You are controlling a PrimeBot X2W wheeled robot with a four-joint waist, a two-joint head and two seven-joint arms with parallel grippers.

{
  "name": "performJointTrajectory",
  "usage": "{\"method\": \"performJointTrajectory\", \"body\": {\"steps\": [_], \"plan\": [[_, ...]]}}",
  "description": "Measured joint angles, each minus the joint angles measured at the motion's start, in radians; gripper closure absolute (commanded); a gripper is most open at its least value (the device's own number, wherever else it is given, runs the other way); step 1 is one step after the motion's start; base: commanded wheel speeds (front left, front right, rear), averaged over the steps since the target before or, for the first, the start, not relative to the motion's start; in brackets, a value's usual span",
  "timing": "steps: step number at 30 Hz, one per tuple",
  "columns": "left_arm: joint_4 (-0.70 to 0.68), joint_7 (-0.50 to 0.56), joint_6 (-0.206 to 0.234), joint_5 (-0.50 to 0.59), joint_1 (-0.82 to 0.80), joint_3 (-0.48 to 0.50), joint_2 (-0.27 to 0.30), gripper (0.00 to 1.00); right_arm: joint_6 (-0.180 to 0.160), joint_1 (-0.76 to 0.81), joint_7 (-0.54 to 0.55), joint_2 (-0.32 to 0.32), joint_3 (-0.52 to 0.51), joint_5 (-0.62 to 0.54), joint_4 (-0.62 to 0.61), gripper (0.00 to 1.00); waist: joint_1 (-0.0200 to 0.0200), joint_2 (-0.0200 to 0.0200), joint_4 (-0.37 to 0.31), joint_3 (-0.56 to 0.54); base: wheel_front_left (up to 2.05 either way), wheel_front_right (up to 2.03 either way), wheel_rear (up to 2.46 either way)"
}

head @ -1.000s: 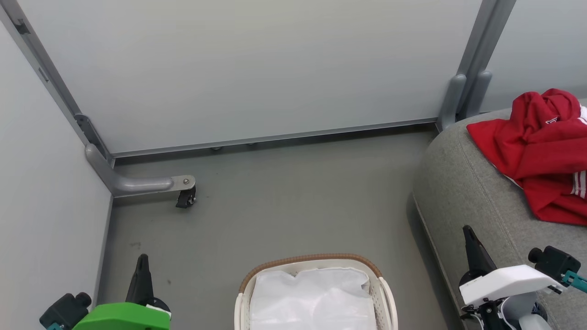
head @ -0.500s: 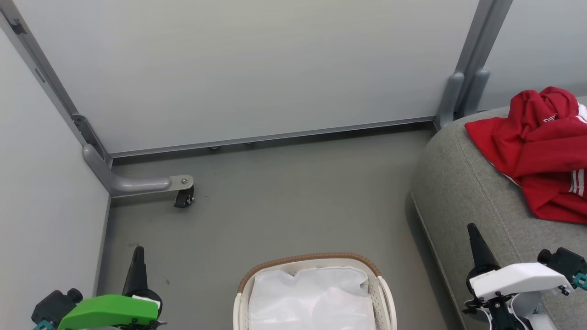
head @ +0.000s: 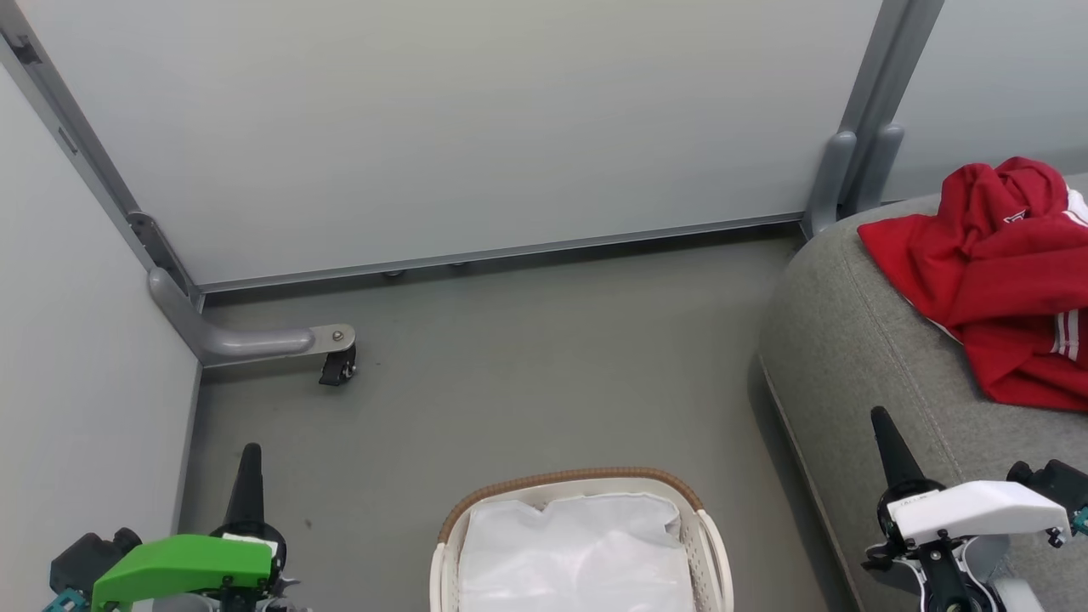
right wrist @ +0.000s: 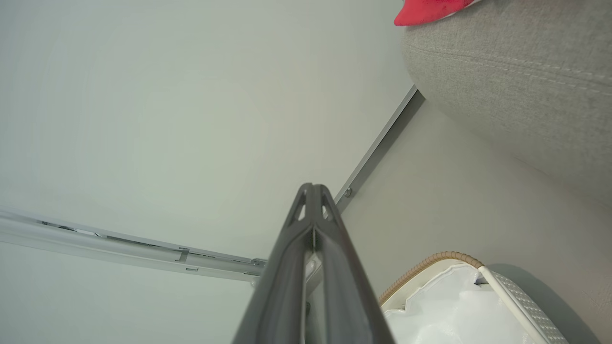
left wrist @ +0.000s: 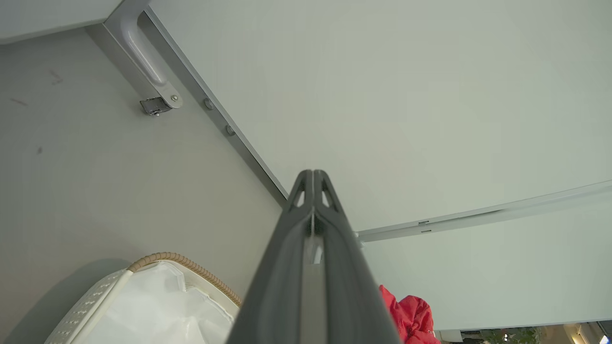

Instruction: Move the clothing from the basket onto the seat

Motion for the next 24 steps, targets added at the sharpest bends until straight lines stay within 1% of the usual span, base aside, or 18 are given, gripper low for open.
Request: {"method": "performJointTrajectory", "body": {"steps": [24], "plan": [[-0.005, 0.057, -0.012, -0.188, -0.032, 0.033, 0.0, 1.0, 0.0, -0.01, 0.057, -0.002, -0.023, 0.219, -0.018, 1.0, 0.0, 0.0, -0.011, 0.005, 0.0, 0.0, 0.0]]}}
